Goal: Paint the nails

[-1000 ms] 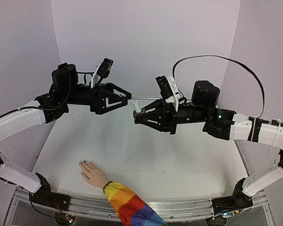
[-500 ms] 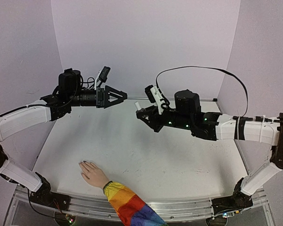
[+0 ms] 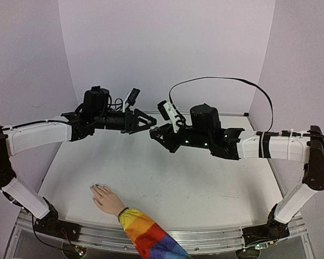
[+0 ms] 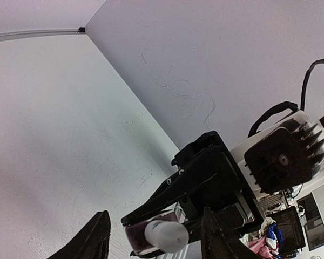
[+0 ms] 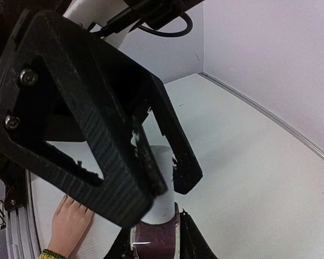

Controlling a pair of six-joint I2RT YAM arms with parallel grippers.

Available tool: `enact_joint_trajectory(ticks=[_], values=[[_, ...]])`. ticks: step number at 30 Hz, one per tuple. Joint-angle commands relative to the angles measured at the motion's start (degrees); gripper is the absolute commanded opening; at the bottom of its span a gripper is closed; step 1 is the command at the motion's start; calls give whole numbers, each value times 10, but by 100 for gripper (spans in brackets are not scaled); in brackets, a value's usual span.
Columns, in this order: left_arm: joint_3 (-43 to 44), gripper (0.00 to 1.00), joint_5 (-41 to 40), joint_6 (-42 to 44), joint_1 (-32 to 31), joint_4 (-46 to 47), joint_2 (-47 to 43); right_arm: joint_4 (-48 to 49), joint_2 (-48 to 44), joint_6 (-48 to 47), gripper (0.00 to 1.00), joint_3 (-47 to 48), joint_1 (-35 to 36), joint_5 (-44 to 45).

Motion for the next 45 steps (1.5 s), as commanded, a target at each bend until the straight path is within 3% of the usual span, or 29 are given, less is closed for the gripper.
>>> enact_joint_trajectory(ticks=[1,8,13,16,17,19,22,23,24,28,33,34,38,39,42,45], values=[[36,53,-35,13,-14,5,-11,26,10,-6,0,40,10,6],[45,27,-43,22,-21,-9,-4,23,14,-1,0,50,12,16],[53,3,-35,46,-34,-24,-1,33,5,23,0,56,12,12],[60,0,1,77,-40,-23,-6,43,-7,31,0,51,10,-25],[62,0,24,95,-42,-23,-9,47,-14,34,0,49,4,-60],[68,0,98,136,-48,-23,-24,56,-23,42,0,47,-22,-211],[69,0,214,219,-77,-20,-62,109,-20,48,0,50,-38,-567],[66,0,232,241,-87,-20,-79,155,-19,67,0,48,-36,-659],[64,0,244,256,-96,-18,-92,197,-22,102,0,40,-34,-692],[70,0,262,259,-101,-16,-94,205,-55,105,0,10,-36,-627],[70,0,192,220,-96,-16,-87,198,-76,101,0,-14,-44,-547],[68,6,181,213,-92,-17,-87,194,-78,98,0,-18,-47,-540],[62,59,153,182,-65,-20,-85,127,-87,60,0,-17,-49,-478],[61,67,146,172,-58,-22,-83,92,-88,45,0,-13,-49,-455],[58,80,127,155,-39,-34,-79,21,-85,10,0,-1,-48,-381],[64,81,117,164,-37,-66,-69,-32,-74,-12,0,14,-49,-325]])
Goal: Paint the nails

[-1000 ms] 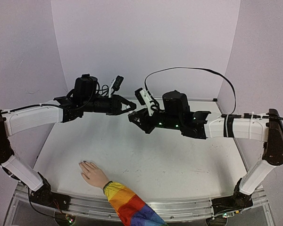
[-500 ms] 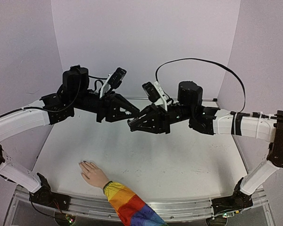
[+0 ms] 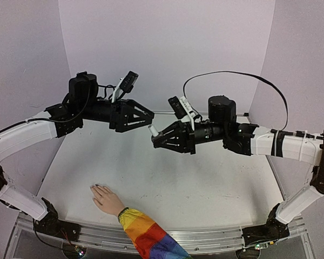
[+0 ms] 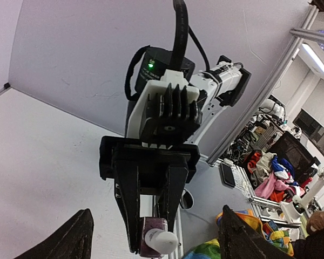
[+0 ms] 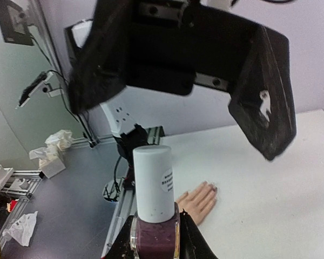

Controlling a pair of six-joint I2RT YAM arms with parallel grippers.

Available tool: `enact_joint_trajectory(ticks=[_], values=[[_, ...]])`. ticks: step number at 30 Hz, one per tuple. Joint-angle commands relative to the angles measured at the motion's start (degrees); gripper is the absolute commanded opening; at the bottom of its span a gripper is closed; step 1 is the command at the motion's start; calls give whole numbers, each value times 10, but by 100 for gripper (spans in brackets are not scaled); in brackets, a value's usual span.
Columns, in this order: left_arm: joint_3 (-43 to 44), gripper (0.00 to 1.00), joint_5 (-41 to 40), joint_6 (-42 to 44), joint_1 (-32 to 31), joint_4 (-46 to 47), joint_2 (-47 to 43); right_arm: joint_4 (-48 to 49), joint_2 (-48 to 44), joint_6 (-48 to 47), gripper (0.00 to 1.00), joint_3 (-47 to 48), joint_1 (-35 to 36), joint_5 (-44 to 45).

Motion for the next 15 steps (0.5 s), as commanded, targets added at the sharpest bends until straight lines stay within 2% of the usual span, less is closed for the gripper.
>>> enact_joint_trajectory(ticks=[1,4,8,10,15], values=[[15,79,-16,-10,3,-34,12,-81,-9,-58,0,40,-2,104],[30,78,-20,7,2,-72,22,-97,-2,-61,0,45,-2,132],[70,81,-79,76,-11,-186,38,-100,-1,-66,0,43,-2,151],[76,81,-78,86,-13,-203,41,-102,2,-67,0,45,-1,154],[78,64,-77,88,-13,-203,42,-110,12,-66,0,50,-1,157]])
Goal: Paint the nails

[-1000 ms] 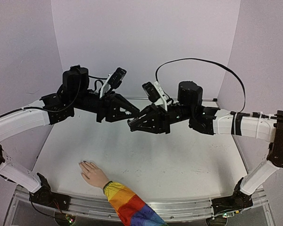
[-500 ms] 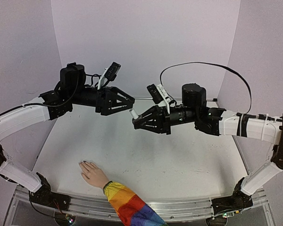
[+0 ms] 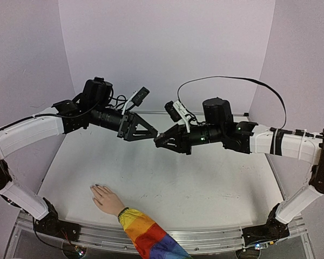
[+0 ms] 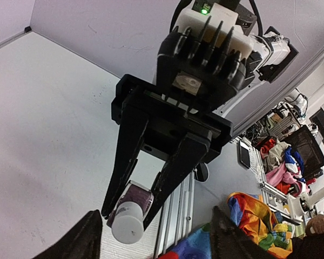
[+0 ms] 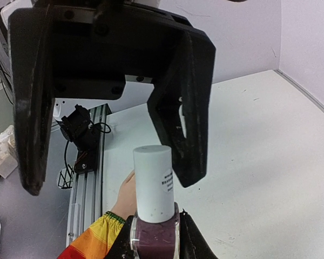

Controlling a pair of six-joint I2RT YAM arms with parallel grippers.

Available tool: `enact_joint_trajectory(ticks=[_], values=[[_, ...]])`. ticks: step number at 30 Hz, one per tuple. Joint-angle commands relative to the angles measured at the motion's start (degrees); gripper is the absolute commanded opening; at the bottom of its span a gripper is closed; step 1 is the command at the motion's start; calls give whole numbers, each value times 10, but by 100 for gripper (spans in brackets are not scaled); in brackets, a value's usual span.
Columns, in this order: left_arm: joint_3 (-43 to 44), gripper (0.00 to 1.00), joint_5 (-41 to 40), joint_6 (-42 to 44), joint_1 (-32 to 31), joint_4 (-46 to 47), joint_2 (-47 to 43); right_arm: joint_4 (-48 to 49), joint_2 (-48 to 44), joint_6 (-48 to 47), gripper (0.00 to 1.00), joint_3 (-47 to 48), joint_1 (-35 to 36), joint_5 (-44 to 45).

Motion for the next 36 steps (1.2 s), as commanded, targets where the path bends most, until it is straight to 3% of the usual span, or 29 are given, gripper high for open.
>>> enact_joint_trajectory(ticks=[1,19,26,28,32,36], values=[[34,61,-11,25,-2,-18,0,9,7,-12,0,33,0,8],[46,0,-10,26,-4,-18,18,-1,14,-30,0,38,1,24],[42,0,48,44,-4,-13,12,7,8,-31,0,34,1,-24],[36,0,109,74,-14,-8,3,20,7,-34,0,30,0,-100],[21,0,156,144,-57,-7,-25,74,20,-11,0,33,1,-365],[27,0,157,141,-60,-9,-20,94,13,12,0,33,6,-355]])
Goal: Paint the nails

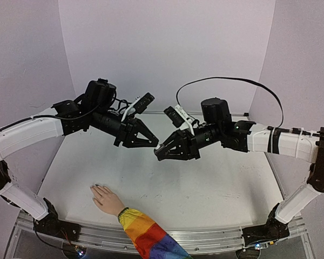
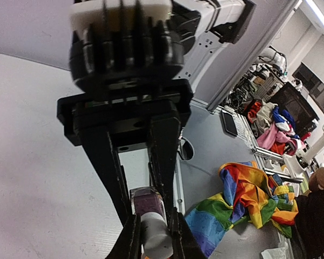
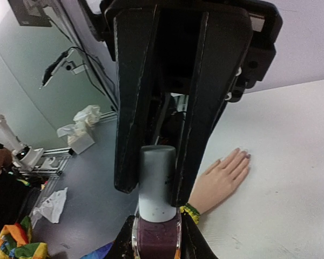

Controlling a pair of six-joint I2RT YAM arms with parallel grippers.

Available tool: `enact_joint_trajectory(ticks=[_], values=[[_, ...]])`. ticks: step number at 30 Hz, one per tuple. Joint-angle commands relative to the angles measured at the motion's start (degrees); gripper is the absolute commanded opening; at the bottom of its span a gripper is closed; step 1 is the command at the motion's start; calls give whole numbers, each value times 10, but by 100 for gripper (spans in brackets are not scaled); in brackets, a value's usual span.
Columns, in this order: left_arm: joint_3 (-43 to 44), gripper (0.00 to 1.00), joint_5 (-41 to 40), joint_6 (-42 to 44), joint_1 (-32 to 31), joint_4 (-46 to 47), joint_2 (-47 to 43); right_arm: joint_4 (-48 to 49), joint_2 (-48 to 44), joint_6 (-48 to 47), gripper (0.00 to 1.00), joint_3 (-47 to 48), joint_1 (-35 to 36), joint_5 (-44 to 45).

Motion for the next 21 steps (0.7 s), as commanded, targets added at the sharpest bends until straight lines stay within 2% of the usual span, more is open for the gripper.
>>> enact_joint_trajectory(ticks=[1,5,8,10,12,14,17,19,21], values=[[16,0,90,31,-24,35,-18,104,-10,-6,0,21,14,-102],[20,0,35,31,-23,17,-20,102,-21,-2,0,9,14,7],[26,0,-27,36,-19,-15,-19,87,-27,-2,29,0,12,132],[25,0,-77,29,-5,-26,-20,67,-36,-2,46,-6,10,248],[18,0,-127,11,23,-33,-22,53,-48,-2,57,-18,9,372],[4,0,-186,-28,65,-38,-28,39,-61,2,73,-32,8,488],[-9,0,-346,-92,136,-78,-27,27,-80,9,83,-51,2,576],[-22,0,-450,-125,182,-110,-20,25,-91,13,86,-63,-3,580],[-52,0,-507,-145,218,-111,-18,25,-96,16,88,-71,-4,580]])
